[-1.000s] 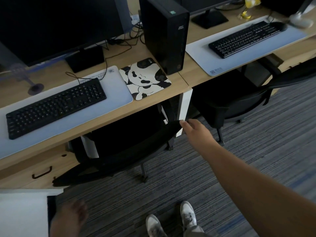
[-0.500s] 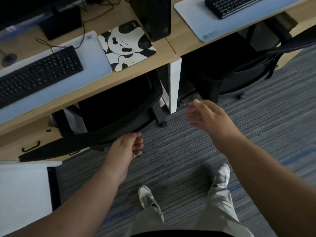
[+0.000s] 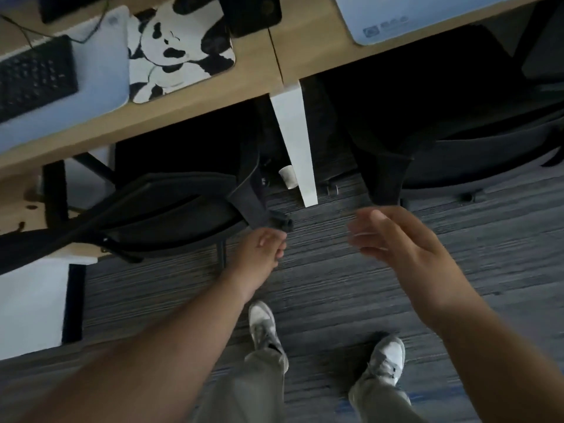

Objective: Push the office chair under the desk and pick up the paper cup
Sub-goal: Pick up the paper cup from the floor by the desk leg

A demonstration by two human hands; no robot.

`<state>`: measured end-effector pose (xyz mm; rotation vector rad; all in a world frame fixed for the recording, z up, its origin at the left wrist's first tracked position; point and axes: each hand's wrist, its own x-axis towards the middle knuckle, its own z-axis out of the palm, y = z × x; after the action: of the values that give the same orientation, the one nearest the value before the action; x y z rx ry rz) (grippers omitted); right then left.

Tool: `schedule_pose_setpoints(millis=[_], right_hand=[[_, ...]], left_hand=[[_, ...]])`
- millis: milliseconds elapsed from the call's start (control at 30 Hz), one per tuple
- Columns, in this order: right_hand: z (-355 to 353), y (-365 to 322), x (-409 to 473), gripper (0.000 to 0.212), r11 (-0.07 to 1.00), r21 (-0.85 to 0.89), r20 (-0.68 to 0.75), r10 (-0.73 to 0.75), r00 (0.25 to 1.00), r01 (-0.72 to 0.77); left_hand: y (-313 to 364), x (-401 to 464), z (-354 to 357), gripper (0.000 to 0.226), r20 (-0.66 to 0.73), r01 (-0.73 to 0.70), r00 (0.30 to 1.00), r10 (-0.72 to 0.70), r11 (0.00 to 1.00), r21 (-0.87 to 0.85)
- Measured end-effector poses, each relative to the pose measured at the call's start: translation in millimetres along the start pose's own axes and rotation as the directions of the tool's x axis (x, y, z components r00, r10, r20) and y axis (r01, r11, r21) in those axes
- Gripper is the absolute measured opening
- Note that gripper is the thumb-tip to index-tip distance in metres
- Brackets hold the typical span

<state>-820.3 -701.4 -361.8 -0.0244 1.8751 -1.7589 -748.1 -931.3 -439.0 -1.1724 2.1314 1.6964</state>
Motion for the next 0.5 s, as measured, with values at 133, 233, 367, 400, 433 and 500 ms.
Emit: schedule_pose_setpoints(millis=[133, 233, 367, 400, 433, 500], right_hand=[[11.3, 55.9, 59.5, 0.044, 0.998, -0.009, 0.042, -0.057, 0.998, 0.057], [25.5, 107.4, 107.3, 0.047, 0.995, -0.017, 0.058, -0.093, 0.994, 0.094], [35.3, 175.0, 163.3, 0.041, 0.991, 0.0, 0.047, -0.135, 0.99, 0.135], [35.8, 191.0, 175.3, 0.038, 0.989, -0.003, 0.053, -0.146, 0.988, 0.146], [35.3, 207.3, 187.6, 0.037, 0.987, -0.005, 0.059, -0.161, 0.985, 0.162], [32.8, 236.9, 210.8, 0.038, 0.984, 0.0, 0.049, -0.177, 0.983, 0.177]], left_hand=[[-46.0, 89.9, 38.2, 0.017, 0.004, -0.082, 0.997, 0.082, 0.986, 0.144], [-91.4, 159.6, 63.8, 0.015, -0.038, -0.117, 0.991, 0.129, 0.964, 0.239], [-148.6, 249.1, 98.5, 0.018, -0.085, -0.133, 0.98, 0.179, 0.914, 0.382], [-159.5, 270.0, 107.3, 0.017, -0.095, -0.141, 0.976, 0.196, 0.902, 0.408], [-168.7, 290.6, 115.7, 0.017, -0.105, -0.148, 0.972, 0.212, 0.89, 0.43], [-181.9, 331.8, 129.9, 0.021, -0.137, -0.156, 0.959, 0.249, 0.863, 0.48]])
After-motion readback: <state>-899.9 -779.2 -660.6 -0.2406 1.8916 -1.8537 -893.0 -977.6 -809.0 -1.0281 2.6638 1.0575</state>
